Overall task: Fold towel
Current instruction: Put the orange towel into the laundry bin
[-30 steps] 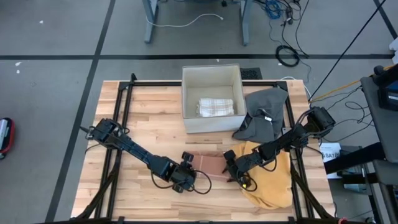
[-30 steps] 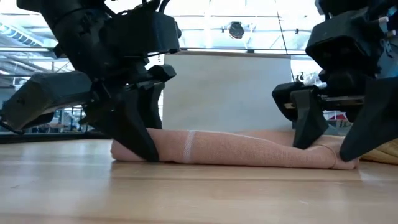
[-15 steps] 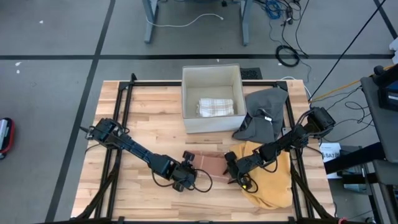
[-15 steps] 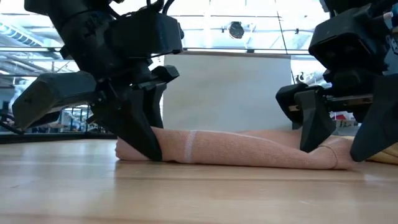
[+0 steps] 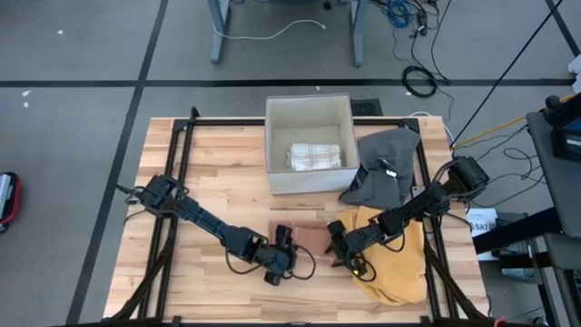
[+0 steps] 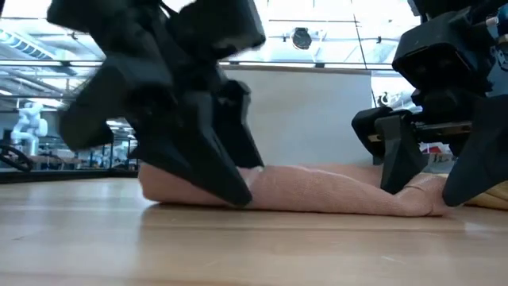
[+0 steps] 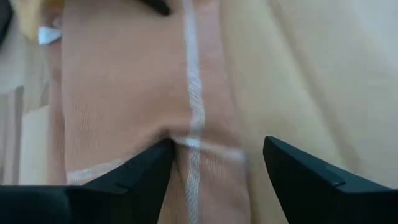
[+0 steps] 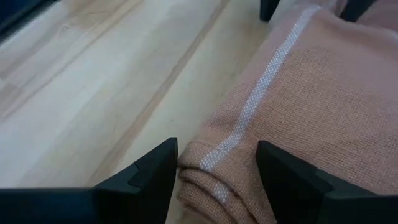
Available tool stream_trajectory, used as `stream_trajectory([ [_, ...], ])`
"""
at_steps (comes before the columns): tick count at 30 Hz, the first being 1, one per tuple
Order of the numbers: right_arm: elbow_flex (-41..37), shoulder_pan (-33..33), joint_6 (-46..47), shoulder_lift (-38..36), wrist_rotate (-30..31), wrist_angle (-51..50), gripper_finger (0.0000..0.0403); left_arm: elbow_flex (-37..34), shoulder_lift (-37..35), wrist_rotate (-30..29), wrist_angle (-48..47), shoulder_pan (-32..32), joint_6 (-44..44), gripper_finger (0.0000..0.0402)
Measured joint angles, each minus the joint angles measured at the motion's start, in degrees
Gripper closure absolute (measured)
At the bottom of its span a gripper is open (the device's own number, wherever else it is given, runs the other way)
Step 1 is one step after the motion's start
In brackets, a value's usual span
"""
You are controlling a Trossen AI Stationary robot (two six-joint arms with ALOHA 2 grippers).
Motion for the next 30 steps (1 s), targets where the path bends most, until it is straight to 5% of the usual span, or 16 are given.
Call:
stream_trajectory([
  [10,0.0,0.0,0.0,0.0,1.1,0.1,0.0193,0.3,4.5,-3.0,7.8,3.0,6.0,0.0161],
  [16,0.0,0.0,0.0,0.0,1.1,0.4,0.0193,0.3,5.1,-4.8,8.6,3.5,10.9,0.0234],
  [23,0.0,0.0,1.3,0.1,1.1,1.1,0.0193,0.2,5.2,-11.3,7.6,3.5,15.4,0.037],
  [30,0.0,0.1,3.2,0.1,0.8,1.1,0.0193,1.8,5.2,-13.0,4.9,2.5,17.6,0.038],
])
